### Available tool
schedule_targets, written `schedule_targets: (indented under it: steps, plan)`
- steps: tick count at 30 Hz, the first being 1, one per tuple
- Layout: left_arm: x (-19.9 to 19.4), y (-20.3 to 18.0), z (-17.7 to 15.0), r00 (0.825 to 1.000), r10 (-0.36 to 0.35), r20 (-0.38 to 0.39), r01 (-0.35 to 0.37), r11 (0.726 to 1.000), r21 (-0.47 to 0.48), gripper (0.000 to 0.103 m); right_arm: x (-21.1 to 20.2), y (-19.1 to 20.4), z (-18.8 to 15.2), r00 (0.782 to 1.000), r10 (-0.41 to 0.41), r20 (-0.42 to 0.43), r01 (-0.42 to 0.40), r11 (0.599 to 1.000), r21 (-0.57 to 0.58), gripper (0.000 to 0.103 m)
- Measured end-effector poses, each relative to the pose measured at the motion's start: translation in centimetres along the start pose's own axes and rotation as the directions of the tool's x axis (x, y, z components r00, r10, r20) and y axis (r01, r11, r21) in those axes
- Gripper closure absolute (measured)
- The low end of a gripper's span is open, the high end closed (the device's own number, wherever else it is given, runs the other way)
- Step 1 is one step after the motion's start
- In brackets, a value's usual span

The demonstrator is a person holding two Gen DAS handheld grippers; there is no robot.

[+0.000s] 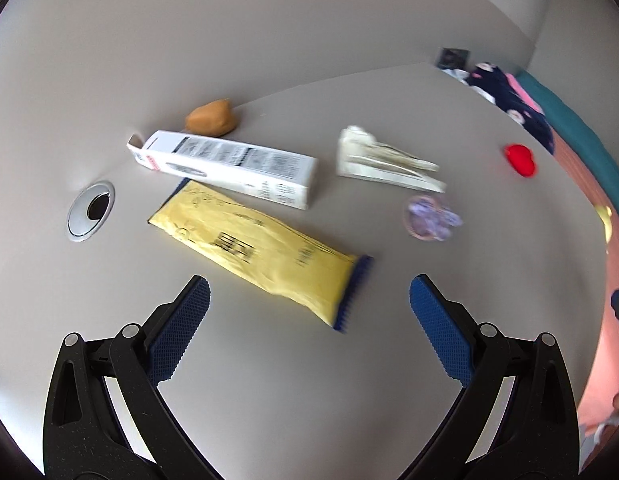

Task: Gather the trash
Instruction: 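Move both tools back over the desk toward the yellow packet, then grasp the yellow snack packet with the left tool while the right tool grasps the lavender scrunchie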

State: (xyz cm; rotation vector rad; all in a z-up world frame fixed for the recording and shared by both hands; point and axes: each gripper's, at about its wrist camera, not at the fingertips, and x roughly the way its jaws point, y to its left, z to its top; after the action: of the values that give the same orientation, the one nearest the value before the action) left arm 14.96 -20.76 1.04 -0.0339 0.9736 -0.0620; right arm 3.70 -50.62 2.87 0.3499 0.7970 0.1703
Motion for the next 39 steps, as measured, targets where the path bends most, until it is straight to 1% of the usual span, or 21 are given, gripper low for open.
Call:
schedule_targets:
  steps: [5,9,13,16,17,18,21,22,23,24,26,27,29,30,31,32,33,34,36,38,39]
  plan:
    - [1.3,1.6,1.3,1.000,-0.001,-0.007,0.001,0.998,-0.063,0.006,2.5,2.3,0.4,0.999,0.020,-0.039,-0.021,1.000,-0.021,0.003]
    - [2.5,1.7,2.2,1.000,0.011,-0.023,-0.012,0.997,-0.071,0.006,4.3,3.7,1.0,0.998,0.015,-0.061,-0.016,1.000,-0.022,0.003]
    - [3.3,2.4,2.3,0.998,0.048,-0.036,-0.050,0.996,-0.076,0.006,6.5,4.8,1.5,0.994,0.009,-0.110,-0.010,1.000,-0.010,0.003]
    - [3.4,2.9,2.2,0.995,0.096,-0.030,-0.098,0.993,-0.070,0.007,7.9,5.9,1.6,0.992,-0.004,-0.124,0.001,1.000,-0.030,0.003]
    - [3.4,3.0,2.2,0.994,0.108,-0.026,-0.110,0.992,-0.067,0.011,8.4,6.4,1.6,0.991,-0.003,-0.132,-0.002,0.999,-0.038,0.005]
    - [3.3,3.0,2.1,0.992,0.122,-0.021,-0.123,0.991,-0.061,0.018,8.8,6.7,1.6,0.991,-0.004,-0.137,-0.002,0.999,-0.042,0.006]
    - [3.0,3.5,2.1,0.990,0.141,0.009,-0.140,0.988,-0.060,0.030,10.4,8.0,1.9,0.986,-0.019,-0.163,0.010,0.998,-0.056,0.012]
    - [3.0,3.6,2.1,0.988,0.152,0.017,-0.150,0.987,-0.057,0.033,10.7,8.3,2.0,0.986,-0.021,-0.168,0.011,0.998,-0.062,0.015]
    - [2.9,3.7,2.2,0.986,0.164,0.026,-0.162,0.985,-0.052,0.042,11.1,8.8,2.1,0.984,-0.028,-0.174,0.015,0.997,-0.074,0.020]
    - [2.8,3.8,2.3,0.984,0.175,0.032,-0.173,0.984,-0.052,0.048,11.6,9.3,2.3,0.983,-0.042,-0.179,0.026,0.996,-0.090,0.023]
    - [2.7,4.3,2.2,0.982,0.183,0.043,-0.181,0.982,-0.046,0.053,12.3,9.9,2.3,0.980,-0.062,-0.188,0.042,0.993,-0.109,0.033]
    - [2.8,4.3,2.3,0.981,0.186,0.049,-0.184,0.982,-0.040,0.054,12.8,10.3,2.5,0.977,-0.073,-0.198,0.051,0.992,-0.116,0.036]
    - [2.8,4.4,2.3,0.979,0.195,0.056,-0.194,0.980,-0.032,0.055,13.4,10.7,2.5,0.973,-0.089,-0.211,0.064,0.990,-0.126,0.046]
    - [2.8,4.4,2.3,0.979,0.197,0.058,-0.196,0.980,-0.027,0.055,13.6,10.8,2.5,0.972,-0.095,-0.213,0.069,0.989,-0.128,0.048]
    - [2.7,4.3,2.3,0.978,0.201,0.062,-0.201,0.979,-0.019,0.055,13.9,11.0,2.5,0.971,-0.101,-0.217,0.073,0.989,-0.132,0.054]
    - [2.8,4.2,2.4,0.977,0.205,0.064,-0.205,0.979,-0.012,0.056,14.0,11.2,2.5,0.971,-0.111,-0.212,0.082,0.987,-0.140,0.062]
    - [2.8,4.1,2.4,0.976,0.209,0.067,-0.209,0.978,-0.003,0.057,14.1,11.4,2.4,0.970,-0.123,-0.210,0.092,0.984,-0.151,0.066]
    - [2.8,3.9,2.5,0.975,0.212,0.069,-0.212,0.977,0.004,0.058,14.1,11.5,2.4,0.970,-0.122,-0.212,0.088,0.983,-0.160,0.069]
    - [2.8,3.7,2.5,0.972,0.220,0.076,-0.222,0.975,0.021,0.059,14.2,11.7,2.4,0.969,-0.116,-0.217,0.082,0.983,-0.163,0.072]
    - [2.9,3.4,2.6,0.971,0.227,0.078,-0.230,0.973,0.031,0.060,14.1,11.8,2.3,0.969,-0.102,-0.225,0.065,0.984,-0.163,0.078]
    - [3.0,3.4,2.6,0.971,0.226,0.078,-0.229,0.973,0.031,0.062,14.1,11.8,2.2,0.969,-0.096,-0.229,0.059,0.985,-0.163,0.081]
